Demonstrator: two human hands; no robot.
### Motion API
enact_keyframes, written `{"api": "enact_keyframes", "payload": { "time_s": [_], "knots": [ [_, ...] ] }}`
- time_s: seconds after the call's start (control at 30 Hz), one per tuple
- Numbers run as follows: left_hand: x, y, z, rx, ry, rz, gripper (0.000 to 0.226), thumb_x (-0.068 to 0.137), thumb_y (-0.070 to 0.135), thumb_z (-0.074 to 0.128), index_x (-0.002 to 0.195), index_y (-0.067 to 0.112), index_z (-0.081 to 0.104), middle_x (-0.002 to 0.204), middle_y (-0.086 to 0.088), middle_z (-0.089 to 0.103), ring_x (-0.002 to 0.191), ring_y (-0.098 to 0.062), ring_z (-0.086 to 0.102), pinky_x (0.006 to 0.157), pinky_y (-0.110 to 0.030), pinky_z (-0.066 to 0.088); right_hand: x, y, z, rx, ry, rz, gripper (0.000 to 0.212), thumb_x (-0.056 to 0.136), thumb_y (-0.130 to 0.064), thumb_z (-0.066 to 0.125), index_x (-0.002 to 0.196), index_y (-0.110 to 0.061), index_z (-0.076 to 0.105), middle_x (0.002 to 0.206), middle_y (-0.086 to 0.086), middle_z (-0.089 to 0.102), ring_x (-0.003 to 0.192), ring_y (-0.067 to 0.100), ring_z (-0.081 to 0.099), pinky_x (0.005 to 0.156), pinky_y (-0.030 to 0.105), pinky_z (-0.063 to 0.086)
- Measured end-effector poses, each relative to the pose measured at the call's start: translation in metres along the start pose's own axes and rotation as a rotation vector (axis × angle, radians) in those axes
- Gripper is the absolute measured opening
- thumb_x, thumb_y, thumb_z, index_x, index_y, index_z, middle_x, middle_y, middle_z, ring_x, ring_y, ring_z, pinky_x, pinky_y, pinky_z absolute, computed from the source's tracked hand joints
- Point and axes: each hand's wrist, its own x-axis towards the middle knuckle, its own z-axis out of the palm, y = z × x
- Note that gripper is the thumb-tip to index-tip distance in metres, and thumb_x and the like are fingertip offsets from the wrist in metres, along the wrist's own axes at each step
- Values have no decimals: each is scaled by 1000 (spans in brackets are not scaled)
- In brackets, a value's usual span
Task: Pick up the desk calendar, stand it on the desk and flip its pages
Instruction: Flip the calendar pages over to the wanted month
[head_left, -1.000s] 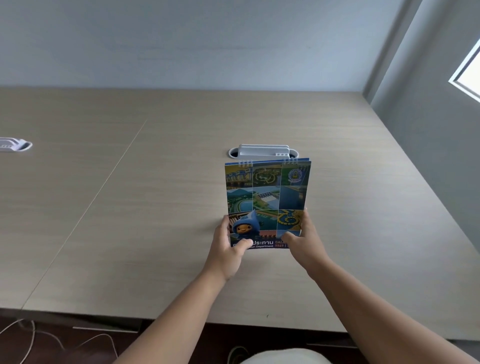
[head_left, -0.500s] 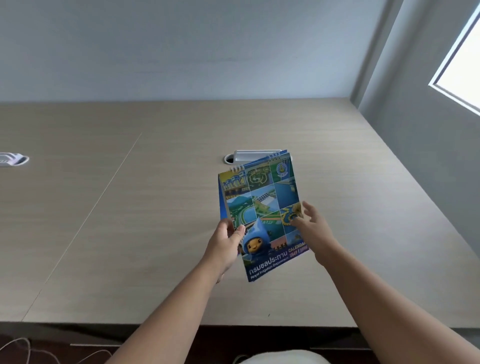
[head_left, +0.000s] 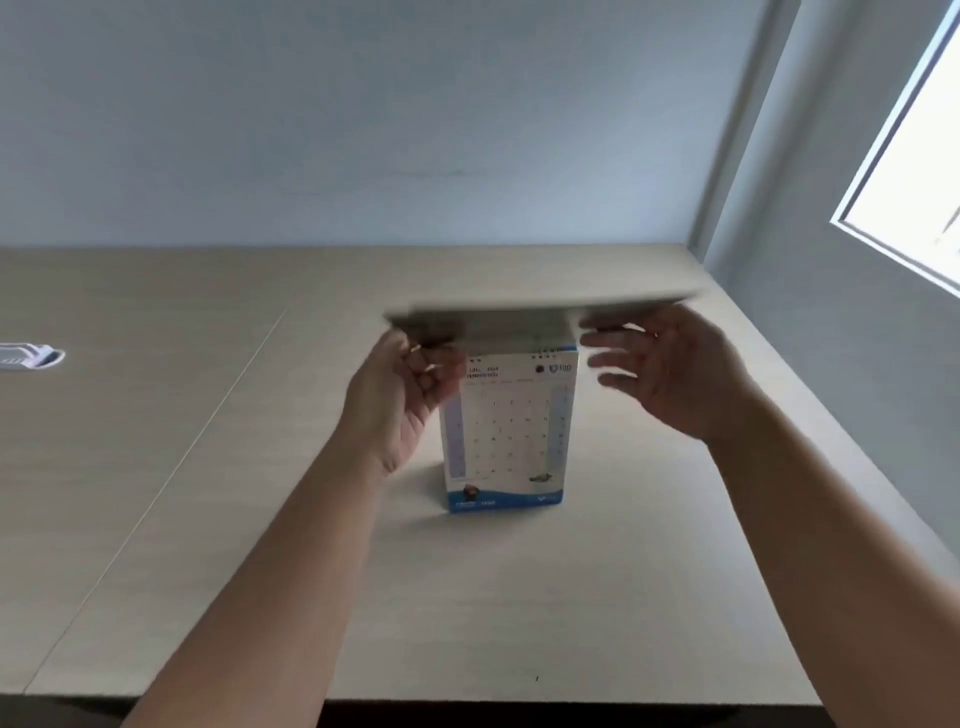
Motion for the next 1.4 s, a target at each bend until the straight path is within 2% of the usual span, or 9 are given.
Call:
{"api": "enact_keyframes", "payload": {
  "time_s": [0.17,0.3,0.47,0.6,0.8,1.0,1.1,1.3,1.4],
  "knots": [
    [44,2,-10,385,194,159,24,99,38,44,101,18,56,80,-4,62,78,-20,59,73,-32,50,40,-31,20,-221,29,-130,14,87,-10,66,99,-14,70,100,3,73,93,15,68,91,31,50],
    [68,-48,-29,770,132,-177,27,93,27,49,114,10,51,101,-5,60,101,-26,55,86,-40,46,59,-39,26,-301,159,-164,23,74,-27,76,81,-9,65,61,-1,67,55,11,62,66,25,50],
    [76,-76,-36,704,107,-153,32,89,33,59,112,12,51,107,-8,70,99,-26,62,74,-34,49,79,-52,28,-568,366,-286,38,88,-32,68,96,5,70,67,14,63,49,9,43,48,19,33],
    [75,-81,-26,583,81,-103,43,82,41,65,110,12,49,94,-9,75,94,-30,70,76,-43,55,106,-52,23,-588,441,-338,9,85,-26,72,91,-22,78,92,10,76,77,18,68,81,39,57],
    [73,-79,-20,341,71,8,39,91,30,60,124,31,38,90,-14,77,84,-27,70,69,-33,50,124,-35,4,-514,662,-359,27,79,-27,76,99,-40,64,92,17,75,88,35,73,78,57,59],
    [69,-88,-19,372,-10,74,47,96,26,57,139,33,40,97,-6,79,93,-17,73,72,-26,54,135,-32,10,-518,725,-380,38,81,-28,74,117,-38,66,85,2,79,85,21,75,80,46,60],
    [70,-90,-17,392,-16,79,50,96,29,56,141,38,36,99,-7,78,94,-14,72,73,-25,52,140,-27,12,-497,716,-466,38,79,-22,76,112,-39,71,125,-6,69,113,11,65,98,41,53],
    [72,-84,-23,288,1,42,59,81,73,39,135,48,35,107,-7,77,101,-22,71,90,-39,49,117,-39,-7,-23,-35,-345,50,89,-42,61,119,-2,61,123,22,62,117,41,56,101,70,37],
    [77,-77,-24,226,-10,1,55,98,59,24,145,32,33,81,-3,80,88,-17,72,91,-38,51,92,-39,-18,131,-147,-190,87,75,-80,34,81,-6,78,83,20,74,91,37,70,91,51,52]
  ]
}}
